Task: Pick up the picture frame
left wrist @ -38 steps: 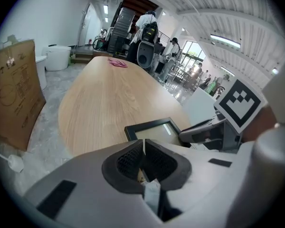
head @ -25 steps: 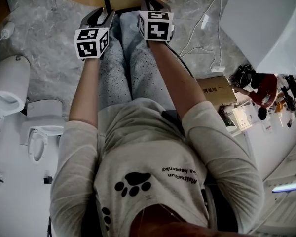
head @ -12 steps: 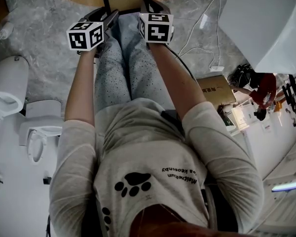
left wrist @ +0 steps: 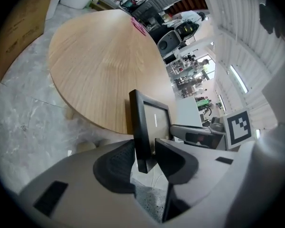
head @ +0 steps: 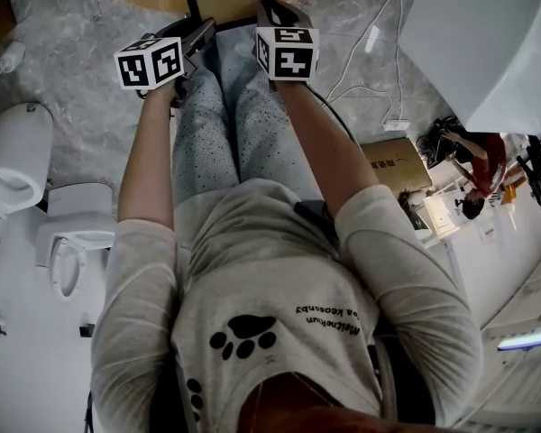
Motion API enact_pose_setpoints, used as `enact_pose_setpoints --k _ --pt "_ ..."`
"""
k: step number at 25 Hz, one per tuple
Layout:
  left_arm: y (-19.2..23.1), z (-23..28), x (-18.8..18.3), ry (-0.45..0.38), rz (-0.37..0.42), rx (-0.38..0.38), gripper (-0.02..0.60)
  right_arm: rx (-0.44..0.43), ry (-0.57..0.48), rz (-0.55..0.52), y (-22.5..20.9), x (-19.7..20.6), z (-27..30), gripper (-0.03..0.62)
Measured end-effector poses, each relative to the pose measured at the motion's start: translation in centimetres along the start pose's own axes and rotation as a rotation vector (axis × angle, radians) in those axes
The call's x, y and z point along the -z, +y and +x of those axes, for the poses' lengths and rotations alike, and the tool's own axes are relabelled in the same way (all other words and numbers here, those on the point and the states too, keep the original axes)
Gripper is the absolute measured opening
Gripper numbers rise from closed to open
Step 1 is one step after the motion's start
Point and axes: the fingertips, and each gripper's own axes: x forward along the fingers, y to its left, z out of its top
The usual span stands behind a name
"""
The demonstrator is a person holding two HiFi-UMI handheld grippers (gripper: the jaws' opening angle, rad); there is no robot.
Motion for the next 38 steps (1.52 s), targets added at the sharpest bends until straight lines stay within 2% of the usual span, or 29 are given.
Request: enact_pose_setpoints --k 6,9,12,14,15,18,22,32,38 --pt "-1.7 -0.9 -0.7 -0.023 -0.016 0.07 0.103 0.004 -0.01 0.044 -0.8 0.2 -0.6 0.071" --pt "-2.7 -1.2 -1.0 -0.033 -0.028 0.137 0.097 -0.003 -0.006 0.067 -1.0 0.3 -0.6 0.071" --pt "-4.2 -1.0 -0.8 0.001 0.007 0.219 0.101 -0.041 0.004 0.056 -0.1 0.4 -0.2 0.071" --pt "-4.9 -0.6 -1.0 0.002 0.062 0.205 0.085 -0.053 0.005 0.047 0.7 0.4 -0.2 0.071" --pt "-5.0 -0.5 -1.1 -0.009 0.08 0.186 0.045 -0.055 0.004 0.06 1.0 0.5 -0.2 0.071" --pt "-5.2 -0.5 -1.3 -0.022 0.087 0.174 0.025 -0.056 0.006 0.086 1.3 0.9 -0.3 0.071" --pt "-5.7 -0.8 -1.0 -0.008 0.092 0.185 0.018 -0.056 0.005 0.073 1.3 0.9 -0.6 0.072" --pt "-6.3 -2.1 -2.5 -0.039 0.1 0.157 0.015 -0.059 -0.035 0.053 2.2 -1.1 -1.1 0.073" --pt "-7.5 -3.1 -4.0 -0.077 0.114 0.13 0.015 -0.052 -0.065 0.044 2.0 -3.1 -2.4 0.098"
